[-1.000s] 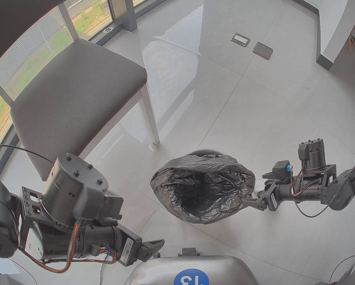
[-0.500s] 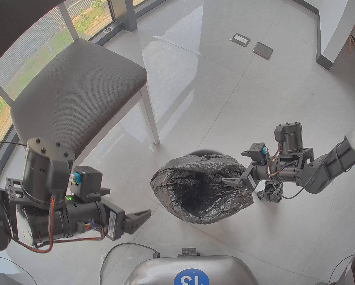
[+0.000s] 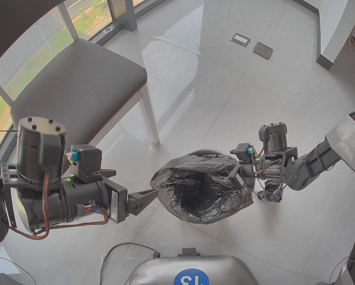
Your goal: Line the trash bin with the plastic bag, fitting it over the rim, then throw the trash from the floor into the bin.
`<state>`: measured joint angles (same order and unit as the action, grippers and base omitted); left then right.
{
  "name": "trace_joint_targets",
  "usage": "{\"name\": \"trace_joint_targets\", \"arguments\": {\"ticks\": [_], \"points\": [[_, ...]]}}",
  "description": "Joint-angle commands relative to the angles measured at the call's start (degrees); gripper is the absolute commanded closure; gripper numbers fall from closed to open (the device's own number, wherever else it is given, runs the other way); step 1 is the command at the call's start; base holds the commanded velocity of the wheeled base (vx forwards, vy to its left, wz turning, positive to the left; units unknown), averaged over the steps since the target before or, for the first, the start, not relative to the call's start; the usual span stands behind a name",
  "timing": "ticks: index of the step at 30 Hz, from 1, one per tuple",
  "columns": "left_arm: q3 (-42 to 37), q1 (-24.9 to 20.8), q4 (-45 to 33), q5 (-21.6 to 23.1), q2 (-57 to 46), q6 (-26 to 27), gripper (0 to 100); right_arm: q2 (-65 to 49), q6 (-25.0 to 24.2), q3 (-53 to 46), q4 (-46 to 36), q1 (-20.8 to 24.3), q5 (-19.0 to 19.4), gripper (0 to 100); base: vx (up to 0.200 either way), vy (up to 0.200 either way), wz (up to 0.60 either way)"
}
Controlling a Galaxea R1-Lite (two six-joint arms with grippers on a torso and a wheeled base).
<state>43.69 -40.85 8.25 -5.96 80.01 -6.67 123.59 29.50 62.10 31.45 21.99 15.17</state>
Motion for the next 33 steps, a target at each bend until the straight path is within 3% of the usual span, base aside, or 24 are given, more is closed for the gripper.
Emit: {"name": "trace_joint_targets", "arguments": {"ticks": [1, 16, 17, 33], "points": [[1.3, 0.2, 1.3, 0.6, 0.8, 0.1, 0, 1.7, 1.6, 2.5, -0.1, -0.2, -0.1, 0, 0.000, 0.000, 0.00], [2.5, 1.2, 3.3, 0.6, 1.8, 1.9, 0, 4.4, 3.0, 5.3, 0.0, -0.2, -0.2, 0, 0.000, 0.000, 0.00], [2.5, 1.3, 3.3, 0.6, 1.8, 1.9, 0, 4.4, 3.0, 5.3, 0.0, -0.2, -0.2, 100, 0.000, 0.000, 0.00], [2.2, 1.2, 4.7, 1.1, 2.7, 1.9, 0, 4.4, 3.0, 10.1, -0.1, -2.3, -0.4, 100, 0.000, 0.000, 0.00]]}}
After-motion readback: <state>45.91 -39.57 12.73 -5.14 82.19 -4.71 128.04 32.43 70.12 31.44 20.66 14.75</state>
